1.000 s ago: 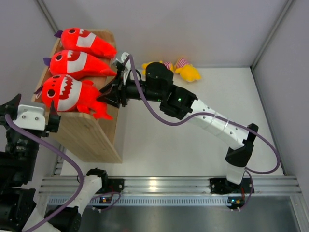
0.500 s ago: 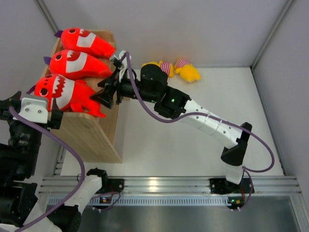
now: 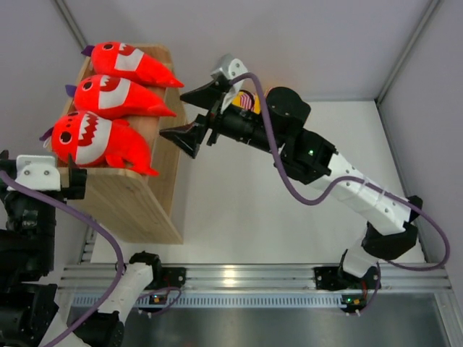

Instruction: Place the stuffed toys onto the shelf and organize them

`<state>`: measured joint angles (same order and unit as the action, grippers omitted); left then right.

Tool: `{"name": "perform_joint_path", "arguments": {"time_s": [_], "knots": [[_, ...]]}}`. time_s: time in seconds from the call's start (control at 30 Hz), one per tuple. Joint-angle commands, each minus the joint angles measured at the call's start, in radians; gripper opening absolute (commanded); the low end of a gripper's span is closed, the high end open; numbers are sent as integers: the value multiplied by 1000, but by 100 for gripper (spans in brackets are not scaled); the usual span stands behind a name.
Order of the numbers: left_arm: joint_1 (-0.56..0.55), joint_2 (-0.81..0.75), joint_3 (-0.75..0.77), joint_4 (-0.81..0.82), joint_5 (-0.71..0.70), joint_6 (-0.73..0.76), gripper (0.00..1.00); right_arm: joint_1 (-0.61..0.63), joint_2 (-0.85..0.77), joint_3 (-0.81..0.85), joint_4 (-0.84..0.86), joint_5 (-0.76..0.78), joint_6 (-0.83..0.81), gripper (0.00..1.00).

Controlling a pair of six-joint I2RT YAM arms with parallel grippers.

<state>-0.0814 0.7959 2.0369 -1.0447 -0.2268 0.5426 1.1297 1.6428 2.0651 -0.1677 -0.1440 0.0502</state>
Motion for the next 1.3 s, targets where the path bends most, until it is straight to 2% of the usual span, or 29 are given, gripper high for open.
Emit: {"name": "perform_joint_path", "arguments": {"time_s": [0.0,0.03,0.07,0.1,0.17,0.23,0.33,0.37,0.4,0.5,0.6,0.77,0.8,0.87,0.9,0.93,0.97,1.1,1.27], "knots": [[25,-20,-9,87,-175,-21,99,-21,-125,-40,-16,61,-73,99],[35,-32,-14,92,-199,-20,99,-30,-148,-65,-35,102,-78,99],[52,-52,-36,101,-283,-17,98,-78,-217,-89,-102,172,-85,99],[60,-52,-46,106,-284,-16,98,-102,-218,-89,-102,173,-85,99],[72,-76,-72,107,-301,-10,99,-171,-235,-94,-212,190,-66,99],[81,-92,-115,106,-305,-10,99,-327,-253,-141,-277,185,-8,99],[123,-113,-173,104,-316,-9,99,-563,-276,-270,-270,160,45,99],[127,-119,-188,106,-321,-9,99,-624,-267,-299,-253,150,84,99],[138,-127,-199,106,-327,-9,98,-748,-258,-328,-244,103,106,99],[164,-141,-237,106,-376,-10,99,-945,-170,-399,-208,49,154,97],[190,-150,-267,106,-402,-9,98,-1045,-34,-401,-167,0,175,95],[227,-132,-258,103,-388,-16,99,-1085,247,-225,-112,-130,186,94],[241,-127,-242,104,-385,-16,99,-1091,352,-183,-108,-146,194,93],[252,-110,-225,103,-381,-24,99,-1098,467,-12,-159,-152,250,93],[262,-106,-221,101,-372,-27,99,-1105,579,47,-176,-154,282,92],[267,-101,-213,101,-367,-30,99,-1108,625,134,-176,-192,368,91],[273,-92,-211,103,-358,-35,99,-1117,694,148,-152,-215,416,90],[304,-70,-193,101,-338,-43,99,-1117,772,78,57,-291,647,89],[312,-50,-165,97,-324,-47,99,-1093,825,79,112,-355,686,88]]}}
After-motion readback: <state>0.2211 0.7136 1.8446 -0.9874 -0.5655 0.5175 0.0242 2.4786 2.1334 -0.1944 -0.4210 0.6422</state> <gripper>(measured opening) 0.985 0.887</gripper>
